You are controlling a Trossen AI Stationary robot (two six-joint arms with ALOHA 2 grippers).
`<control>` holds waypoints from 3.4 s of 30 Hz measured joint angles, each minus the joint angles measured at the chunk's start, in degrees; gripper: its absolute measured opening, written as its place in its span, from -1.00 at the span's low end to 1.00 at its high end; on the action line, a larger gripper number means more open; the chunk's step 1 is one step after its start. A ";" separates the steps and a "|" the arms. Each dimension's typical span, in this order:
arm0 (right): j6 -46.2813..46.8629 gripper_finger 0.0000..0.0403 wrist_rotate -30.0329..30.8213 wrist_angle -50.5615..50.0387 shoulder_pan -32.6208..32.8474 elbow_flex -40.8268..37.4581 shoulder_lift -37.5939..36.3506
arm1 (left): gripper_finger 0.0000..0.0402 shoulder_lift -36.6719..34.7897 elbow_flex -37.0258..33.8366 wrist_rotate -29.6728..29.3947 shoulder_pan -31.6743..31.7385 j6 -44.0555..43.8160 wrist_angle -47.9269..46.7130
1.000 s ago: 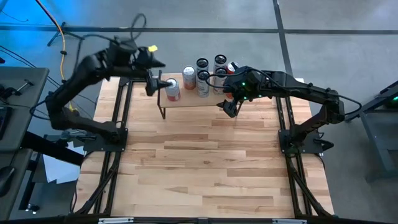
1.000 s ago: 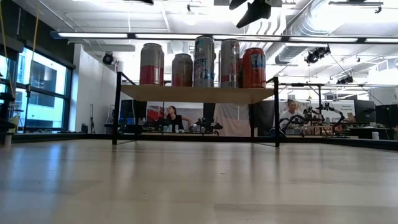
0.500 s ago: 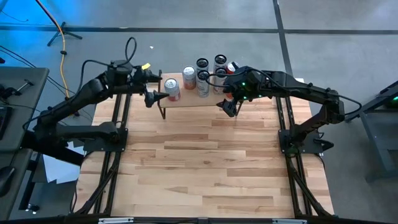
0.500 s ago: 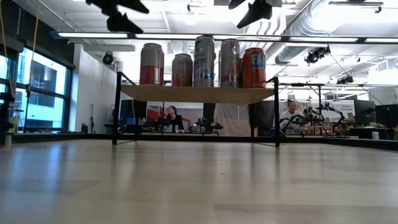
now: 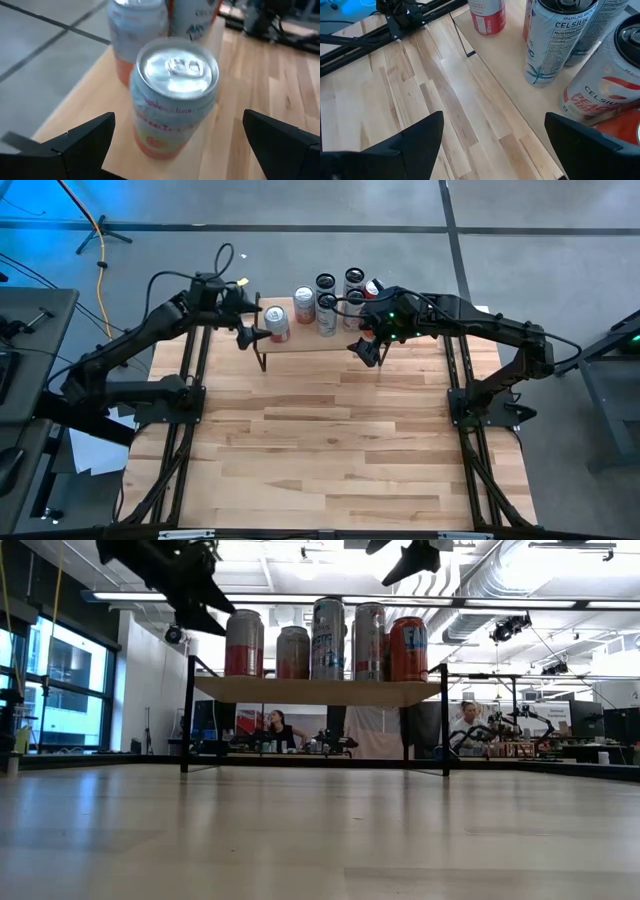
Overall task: Place canned beverage on shelf
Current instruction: Put the silver soda can on the shelf
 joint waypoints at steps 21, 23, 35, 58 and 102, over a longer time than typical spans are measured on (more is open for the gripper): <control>0.73 0.66 0.02 0.00 -0.01 0.00 0.00 | 0.99 11.55 0.02 5.26 1.11 4.34 7.89; 0.73 0.66 0.02 0.00 0.00 0.00 0.00 | 0.99 12.13 0.02 5.26 1.09 4.05 8.43; -0.39 0.66 2.58 0.00 -0.02 0.00 0.00 | 0.35 10.83 0.02 4.98 1.09 3.93 8.48; -0.75 0.66 2.62 0.00 -0.02 0.00 0.00 | 0.22 4.47 0.01 -27.75 -14.95 -23.32 9.86; -1.21 0.66 4.69 0.02 -0.02 0.00 0.00 | 0.37 14.29 0.10 -56.42 -32.99 -37.39 12.57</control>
